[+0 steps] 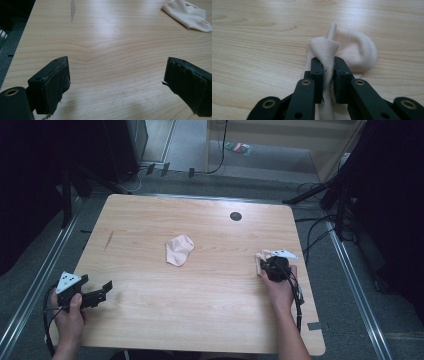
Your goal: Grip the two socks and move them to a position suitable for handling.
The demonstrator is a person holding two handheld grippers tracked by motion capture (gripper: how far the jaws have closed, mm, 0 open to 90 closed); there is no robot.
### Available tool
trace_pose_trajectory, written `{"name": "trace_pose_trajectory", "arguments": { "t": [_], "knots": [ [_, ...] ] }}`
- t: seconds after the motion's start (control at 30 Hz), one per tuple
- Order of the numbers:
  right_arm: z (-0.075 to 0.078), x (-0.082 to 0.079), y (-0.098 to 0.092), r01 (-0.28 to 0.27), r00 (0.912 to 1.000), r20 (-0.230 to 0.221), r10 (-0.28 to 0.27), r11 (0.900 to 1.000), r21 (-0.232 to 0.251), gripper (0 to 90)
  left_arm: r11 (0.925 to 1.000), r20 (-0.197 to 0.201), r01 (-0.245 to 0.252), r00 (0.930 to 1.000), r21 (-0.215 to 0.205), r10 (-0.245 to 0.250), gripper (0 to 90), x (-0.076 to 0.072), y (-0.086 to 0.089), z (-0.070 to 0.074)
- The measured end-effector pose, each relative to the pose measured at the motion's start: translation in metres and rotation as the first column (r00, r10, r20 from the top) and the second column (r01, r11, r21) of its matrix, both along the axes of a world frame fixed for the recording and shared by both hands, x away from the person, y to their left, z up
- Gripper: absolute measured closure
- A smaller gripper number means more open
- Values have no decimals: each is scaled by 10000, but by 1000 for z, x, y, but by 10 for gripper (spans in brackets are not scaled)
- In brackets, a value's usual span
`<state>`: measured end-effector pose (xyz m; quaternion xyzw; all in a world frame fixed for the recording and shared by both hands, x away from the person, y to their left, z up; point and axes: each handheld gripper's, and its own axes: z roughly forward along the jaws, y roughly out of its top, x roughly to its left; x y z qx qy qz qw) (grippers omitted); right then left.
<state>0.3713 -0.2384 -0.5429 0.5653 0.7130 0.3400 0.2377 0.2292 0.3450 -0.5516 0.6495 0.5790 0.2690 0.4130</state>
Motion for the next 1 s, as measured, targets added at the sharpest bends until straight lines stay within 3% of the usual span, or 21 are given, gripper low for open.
{"name": "trace_pose_trajectory", "arguments": {
  "t": [0.07, 0.17, 0.3, 0.4, 0.47, 0.57, 0.6, 0.63, 0.73, 1.0],
  "knots": [
    [1, 0, 0, -3, 10000, -16, 3, 10000, -15, 822, 10000, -2, 6, 10000, -2, -6, 67, 0, 0, 0],
    [10, -5, 3, 117, 9997, 206, -124, 9993, 351, 829, 10000, 35, -28, 10000, 42, 27, 67, -1, 0, 0],
    [35, -20, 17, -141, 9972, 744, 98, 9983, 565, 829, 10000, 63, 22, 10000, 67, -23, 67, 0, -2, 0],
    [51, -34, 33, -522, 9951, 880, 454, 9957, 759, 829, 10000, 59, 77, 10000, 8, -77, 66, -1, -5, 2],
    [59, -45, 45, -841, 9924, 964, 765, 9934, 776, 829, 9994, 213, 220, 9995, -275, -214, 66, -3, -11, 6],
    [67, -62, 62, -1175, 9878, 1131, 1069, 9888, 919, 828, 9974, 740, 601, 9956, -398, -571, 66, -7, -27, 17],
    [67, -62, 62, -1175, 9878, 1131, 1069, 9888, 919, 828, 9974, 740, 601, 9956, -398, -571, 66, -7, -27, 17],
    [71, -73, 75, -1478, 9831, 1226, 1361, 9847, 920, 828, 9964, 890, 792, 9931, -312, -762, 67, -10, -34, 22],
    [74, -87, 89, -1898, 9756, 1301, 1770, 9774, 933, 828, 9894, 1151, 1424, 9837, -289, -1383, 66, -14, -59, 29],
    [69, -119, 124, -2736, 9582, 1160, 2616, 9562, 1040, 827, 9623, 1236, 2712, 9559, -227, -2665, 66, -18, -108, 32]
  ]
}}
